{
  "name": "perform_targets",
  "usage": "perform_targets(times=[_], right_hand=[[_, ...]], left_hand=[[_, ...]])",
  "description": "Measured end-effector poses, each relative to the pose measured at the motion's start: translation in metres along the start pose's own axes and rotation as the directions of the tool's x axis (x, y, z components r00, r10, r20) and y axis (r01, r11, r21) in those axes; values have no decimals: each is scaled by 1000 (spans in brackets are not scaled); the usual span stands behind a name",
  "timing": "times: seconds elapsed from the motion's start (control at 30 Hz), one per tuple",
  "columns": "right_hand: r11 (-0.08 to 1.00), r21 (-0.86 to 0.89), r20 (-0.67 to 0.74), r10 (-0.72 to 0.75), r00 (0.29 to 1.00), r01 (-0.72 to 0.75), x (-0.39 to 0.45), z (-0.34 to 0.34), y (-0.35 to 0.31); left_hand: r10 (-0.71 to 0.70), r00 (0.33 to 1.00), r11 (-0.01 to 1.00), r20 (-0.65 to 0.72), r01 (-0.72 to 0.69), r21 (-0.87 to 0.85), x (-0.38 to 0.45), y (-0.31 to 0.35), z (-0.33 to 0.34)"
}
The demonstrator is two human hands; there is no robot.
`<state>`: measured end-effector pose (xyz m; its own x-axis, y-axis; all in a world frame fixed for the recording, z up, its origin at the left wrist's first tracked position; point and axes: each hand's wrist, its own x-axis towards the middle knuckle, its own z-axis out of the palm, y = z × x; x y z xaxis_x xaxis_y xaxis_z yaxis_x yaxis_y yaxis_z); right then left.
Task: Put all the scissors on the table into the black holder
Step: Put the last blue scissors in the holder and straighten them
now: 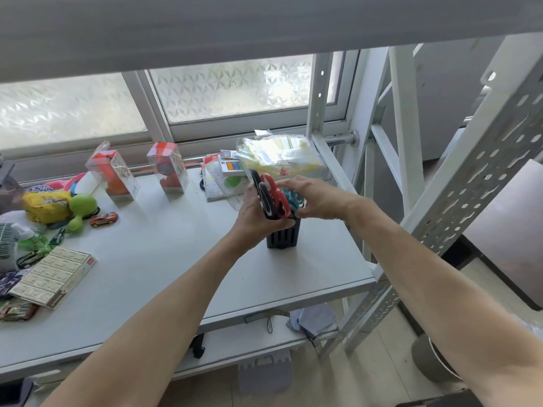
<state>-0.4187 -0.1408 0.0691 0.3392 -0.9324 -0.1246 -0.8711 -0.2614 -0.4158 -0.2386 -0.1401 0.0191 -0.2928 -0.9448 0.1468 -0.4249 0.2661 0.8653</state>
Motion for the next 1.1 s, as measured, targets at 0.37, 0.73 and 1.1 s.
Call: perform_targets(times=[0.37, 0.73, 1.1], right_hand=[[965, -245, 92, -71, 993, 91, 13, -7, -18], [982, -184, 70, -31, 997, 43, 11, -2, -17], [930, -368, -101, -25, 995, -14, 12, 9, -39]], left_hand=[[17, 993, 998, -116, -10, 58, -1, -2, 3], [-34, 975, 999, -222, 38, 10, -4, -3, 10], [-70, 933, 997, -352, 77, 5, -11, -1, 18]])
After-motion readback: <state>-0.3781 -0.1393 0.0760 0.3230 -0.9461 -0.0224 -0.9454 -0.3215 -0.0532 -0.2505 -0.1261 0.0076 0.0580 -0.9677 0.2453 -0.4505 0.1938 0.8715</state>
